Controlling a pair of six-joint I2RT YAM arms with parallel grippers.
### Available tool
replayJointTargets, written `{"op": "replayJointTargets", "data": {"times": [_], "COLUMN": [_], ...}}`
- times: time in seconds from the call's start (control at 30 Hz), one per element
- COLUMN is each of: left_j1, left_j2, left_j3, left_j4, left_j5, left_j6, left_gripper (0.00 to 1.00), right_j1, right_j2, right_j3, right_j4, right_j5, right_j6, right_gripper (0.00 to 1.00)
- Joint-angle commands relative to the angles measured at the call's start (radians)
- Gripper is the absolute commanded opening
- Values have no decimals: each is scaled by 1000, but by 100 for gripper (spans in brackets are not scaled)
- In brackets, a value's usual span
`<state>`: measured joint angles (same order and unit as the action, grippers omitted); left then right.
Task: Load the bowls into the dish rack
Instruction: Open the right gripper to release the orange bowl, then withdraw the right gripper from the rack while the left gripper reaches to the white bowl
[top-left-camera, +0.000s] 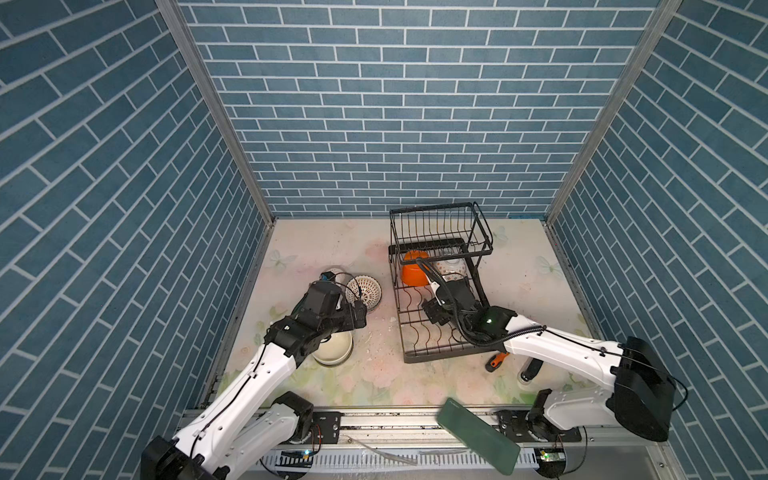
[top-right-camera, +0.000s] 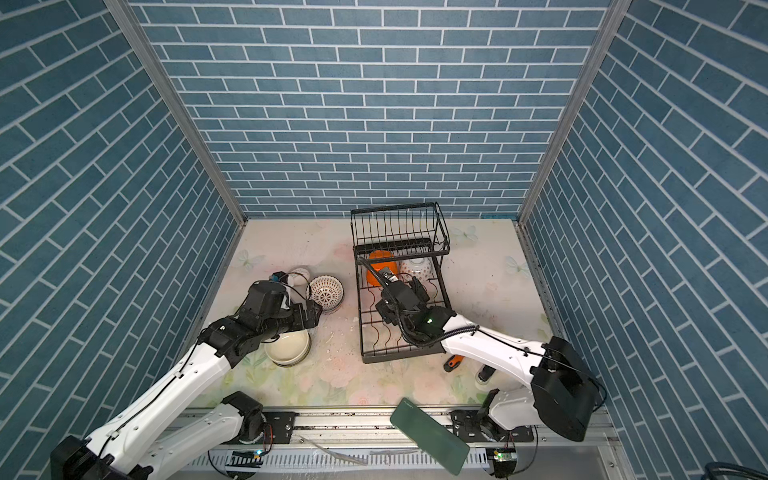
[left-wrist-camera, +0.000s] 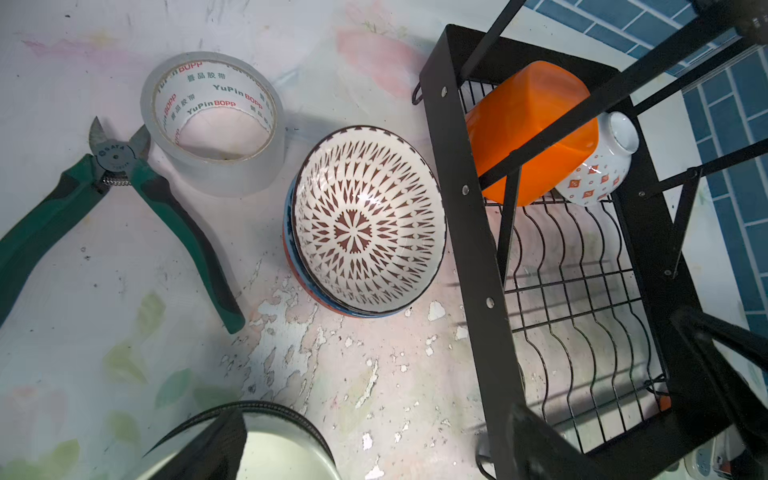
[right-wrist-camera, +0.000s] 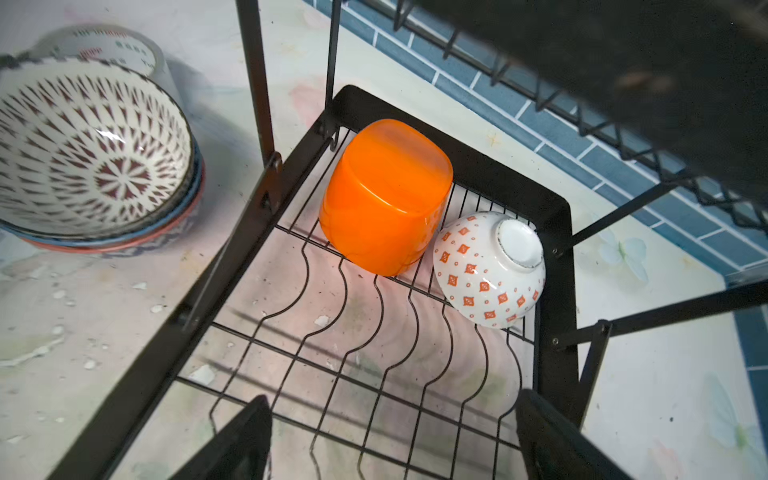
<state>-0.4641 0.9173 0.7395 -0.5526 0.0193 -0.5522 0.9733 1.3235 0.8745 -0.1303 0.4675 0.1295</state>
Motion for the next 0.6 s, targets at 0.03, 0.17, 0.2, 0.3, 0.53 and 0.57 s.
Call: {"op": "replayJointTargets", "data": {"times": [0.03,0.17,0.2,0.3,0.53,0.57], "left_j1": [12,14,15,15,15,15], "left_j2": [19,49,58,92,158,157], "left_j3": [54,84,91,117,210,214], "left_j4": [-58,-89,-96,-127,-323,-353], "left_j5": [-40,-57,-62,-79,-178,-196], "left_j6": [23,23,23,23,15,9], "left_gripper": [100,100,100,100,99,99], "right_j1": [5,5,5,5,5,5], "right_j2": [-65,-91,-95,-102,-94,-91], "right_j3": [-13,12,17,31,37,37], "right_j4": [-99,-142,-151,-166,-194,-198], "right_j5": [-68,-113,-121,-149,-177,-177], "right_j6": [169,229,242,268,282,282], "right_gripper": [91,90,90,89,87,86]}}
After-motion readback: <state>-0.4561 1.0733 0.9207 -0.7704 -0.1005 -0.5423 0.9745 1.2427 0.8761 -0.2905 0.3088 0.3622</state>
